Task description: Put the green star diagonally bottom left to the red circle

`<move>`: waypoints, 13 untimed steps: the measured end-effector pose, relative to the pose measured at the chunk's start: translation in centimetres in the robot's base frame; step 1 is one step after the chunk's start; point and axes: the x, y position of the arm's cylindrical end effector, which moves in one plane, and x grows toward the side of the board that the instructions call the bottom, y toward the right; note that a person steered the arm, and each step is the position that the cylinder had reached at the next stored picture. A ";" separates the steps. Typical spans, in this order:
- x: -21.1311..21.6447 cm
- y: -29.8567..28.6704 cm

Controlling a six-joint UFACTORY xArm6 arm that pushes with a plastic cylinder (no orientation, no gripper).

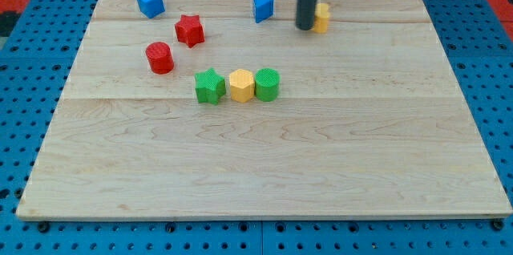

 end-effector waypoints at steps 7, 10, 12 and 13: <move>15.1 -14.7; 10.4 -14.1; 7.7 -15.2; 9.1 -22.6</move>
